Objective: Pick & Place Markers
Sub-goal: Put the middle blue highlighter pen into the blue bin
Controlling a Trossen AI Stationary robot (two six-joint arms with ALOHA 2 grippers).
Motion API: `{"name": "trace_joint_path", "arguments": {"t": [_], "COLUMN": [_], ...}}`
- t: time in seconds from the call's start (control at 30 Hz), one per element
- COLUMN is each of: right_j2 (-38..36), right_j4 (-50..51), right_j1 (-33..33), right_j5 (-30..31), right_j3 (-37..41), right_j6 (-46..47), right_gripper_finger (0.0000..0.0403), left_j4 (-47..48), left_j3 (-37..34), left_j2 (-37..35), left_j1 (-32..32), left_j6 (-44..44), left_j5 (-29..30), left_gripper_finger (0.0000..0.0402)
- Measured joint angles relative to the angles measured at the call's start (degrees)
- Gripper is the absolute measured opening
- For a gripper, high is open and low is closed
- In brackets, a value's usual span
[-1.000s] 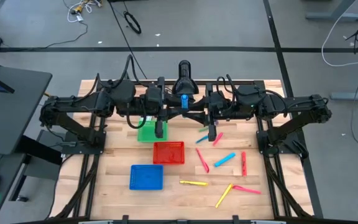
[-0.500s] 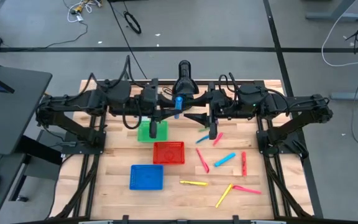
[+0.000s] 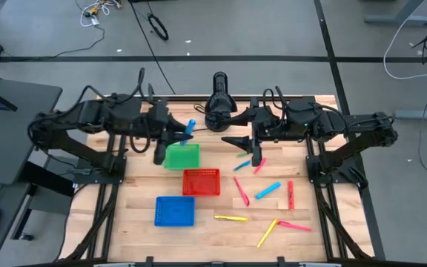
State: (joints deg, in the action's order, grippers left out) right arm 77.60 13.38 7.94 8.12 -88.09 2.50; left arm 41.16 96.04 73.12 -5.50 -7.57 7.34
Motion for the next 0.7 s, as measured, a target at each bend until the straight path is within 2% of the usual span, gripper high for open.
{"name": "trace_joint_path", "arguments": {"t": [0.7], "right_j2": [-0.1], "right_j4": [-0.5], "right_j1": [-0.1], "right_j5": [0.1], "right_j3": [0.0], "right_j6": [-0.4], "right_gripper_finger": [0.0233], "left_j4": [32.5], "left_j3": [-0.1], "left_j2": [-0.6], "left_j1": [-0.7], "left_j6": [-12.8], "left_j5": [-16.3], "left_gripper_finger": [0.0069]}}
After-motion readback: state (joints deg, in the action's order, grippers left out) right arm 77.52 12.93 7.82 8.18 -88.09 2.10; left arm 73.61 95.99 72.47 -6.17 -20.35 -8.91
